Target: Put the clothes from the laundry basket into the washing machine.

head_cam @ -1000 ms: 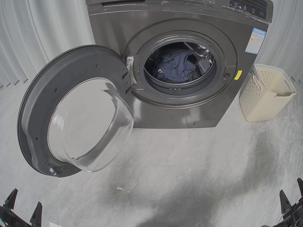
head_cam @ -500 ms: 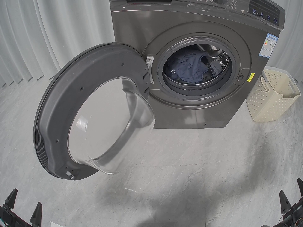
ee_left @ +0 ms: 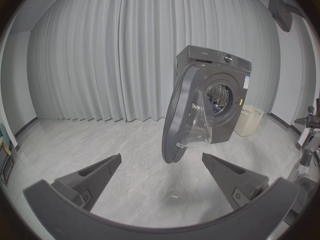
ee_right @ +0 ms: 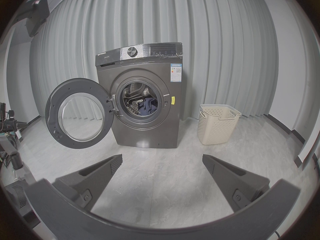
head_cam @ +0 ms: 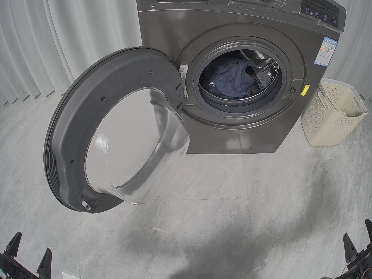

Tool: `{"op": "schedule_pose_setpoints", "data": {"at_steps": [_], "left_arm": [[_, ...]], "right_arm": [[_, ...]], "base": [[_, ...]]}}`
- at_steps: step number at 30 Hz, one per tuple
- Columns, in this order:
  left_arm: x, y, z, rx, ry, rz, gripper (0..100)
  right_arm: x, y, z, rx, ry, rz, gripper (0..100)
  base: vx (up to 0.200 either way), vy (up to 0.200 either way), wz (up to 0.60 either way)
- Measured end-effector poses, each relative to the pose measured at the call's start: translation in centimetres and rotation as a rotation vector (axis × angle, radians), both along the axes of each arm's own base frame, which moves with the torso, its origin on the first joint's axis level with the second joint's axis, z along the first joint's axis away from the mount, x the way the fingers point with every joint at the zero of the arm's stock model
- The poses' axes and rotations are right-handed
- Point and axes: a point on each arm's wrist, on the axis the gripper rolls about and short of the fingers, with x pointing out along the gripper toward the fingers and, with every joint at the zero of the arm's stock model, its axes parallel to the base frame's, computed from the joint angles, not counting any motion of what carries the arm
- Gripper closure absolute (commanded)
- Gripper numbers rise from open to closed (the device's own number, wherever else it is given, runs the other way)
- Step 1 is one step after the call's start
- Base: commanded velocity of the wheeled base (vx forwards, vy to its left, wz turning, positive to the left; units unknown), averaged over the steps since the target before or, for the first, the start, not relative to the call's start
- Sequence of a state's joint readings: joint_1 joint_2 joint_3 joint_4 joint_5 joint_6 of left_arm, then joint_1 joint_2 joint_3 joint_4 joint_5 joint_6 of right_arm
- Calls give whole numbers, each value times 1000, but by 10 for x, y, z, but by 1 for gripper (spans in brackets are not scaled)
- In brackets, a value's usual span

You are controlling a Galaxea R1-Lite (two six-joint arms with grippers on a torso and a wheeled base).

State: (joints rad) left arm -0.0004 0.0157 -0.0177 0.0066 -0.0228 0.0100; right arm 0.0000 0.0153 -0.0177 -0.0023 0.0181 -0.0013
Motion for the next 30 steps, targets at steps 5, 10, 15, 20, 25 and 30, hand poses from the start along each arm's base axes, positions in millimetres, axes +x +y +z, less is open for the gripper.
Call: {"op": "schedule_pose_setpoints", "data": {"at_steps": [5, 10, 15, 20, 25, 30], "left_arm": [[0, 0, 0, 8, -2, 2, 0], [0, 0, 1, -6, -14, 10, 0], [-5, 0, 23, -25, -90, 6, 0], [-4, 0, 57, -43, -120, -45, 0], [16, -2, 89, -65, -51, -134, 0], [49, -5, 116, -80, -16, -197, 0]], "right_arm": [[0, 0, 0, 0, 0, 0, 0], [0, 0, 0, 1, 1, -1, 0], [0, 0, 0, 1, 2, -1, 0], [0, 0, 0, 1, 1, -1, 0], [0, 0, 0, 1, 2, -1, 0], [0, 0, 0, 1, 1, -1, 0]], "base": [[0, 0, 0], [0, 0, 0], [0, 0, 0], [0, 0, 0], [0, 0, 0], [0, 0, 0]]}}
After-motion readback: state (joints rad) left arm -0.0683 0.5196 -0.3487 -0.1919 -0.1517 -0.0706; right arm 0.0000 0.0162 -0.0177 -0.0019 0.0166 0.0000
